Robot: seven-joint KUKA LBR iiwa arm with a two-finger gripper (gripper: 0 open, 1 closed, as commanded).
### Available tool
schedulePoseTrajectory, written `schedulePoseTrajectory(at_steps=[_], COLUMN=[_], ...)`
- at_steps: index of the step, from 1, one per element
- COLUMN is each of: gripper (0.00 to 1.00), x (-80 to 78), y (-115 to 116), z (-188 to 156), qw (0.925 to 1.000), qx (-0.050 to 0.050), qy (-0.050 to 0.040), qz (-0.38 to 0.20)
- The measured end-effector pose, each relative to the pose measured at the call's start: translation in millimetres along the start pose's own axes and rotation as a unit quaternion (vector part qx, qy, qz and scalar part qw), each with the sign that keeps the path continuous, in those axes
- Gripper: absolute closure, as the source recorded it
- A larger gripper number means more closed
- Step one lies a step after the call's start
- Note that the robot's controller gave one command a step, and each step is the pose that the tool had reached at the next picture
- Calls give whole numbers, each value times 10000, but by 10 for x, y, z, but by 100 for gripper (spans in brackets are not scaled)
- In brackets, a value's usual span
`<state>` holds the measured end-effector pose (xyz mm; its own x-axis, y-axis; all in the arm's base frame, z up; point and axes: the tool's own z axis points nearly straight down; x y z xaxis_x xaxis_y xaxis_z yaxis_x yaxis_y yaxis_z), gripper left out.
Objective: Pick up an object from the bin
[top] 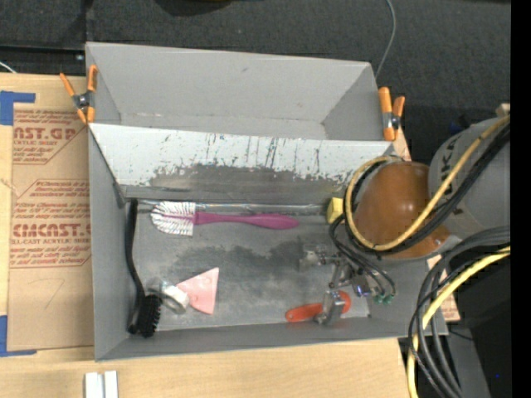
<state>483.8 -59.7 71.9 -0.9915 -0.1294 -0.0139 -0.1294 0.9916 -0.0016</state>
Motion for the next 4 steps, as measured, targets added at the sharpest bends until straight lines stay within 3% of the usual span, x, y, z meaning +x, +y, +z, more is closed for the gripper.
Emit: schedulePoseTrajectory(at_steps=[1,2,3,4], gripper=[0,0,0,100], x=[7,22,-37,-56], y=[-137,119,341,357], z=[-685,-339,-2,21], qw=[9995,9990,9997,9937], qx=[-19,-30,-3,-44], qy=[34,77,-53,64], qz=[312,429,-220,-1120])
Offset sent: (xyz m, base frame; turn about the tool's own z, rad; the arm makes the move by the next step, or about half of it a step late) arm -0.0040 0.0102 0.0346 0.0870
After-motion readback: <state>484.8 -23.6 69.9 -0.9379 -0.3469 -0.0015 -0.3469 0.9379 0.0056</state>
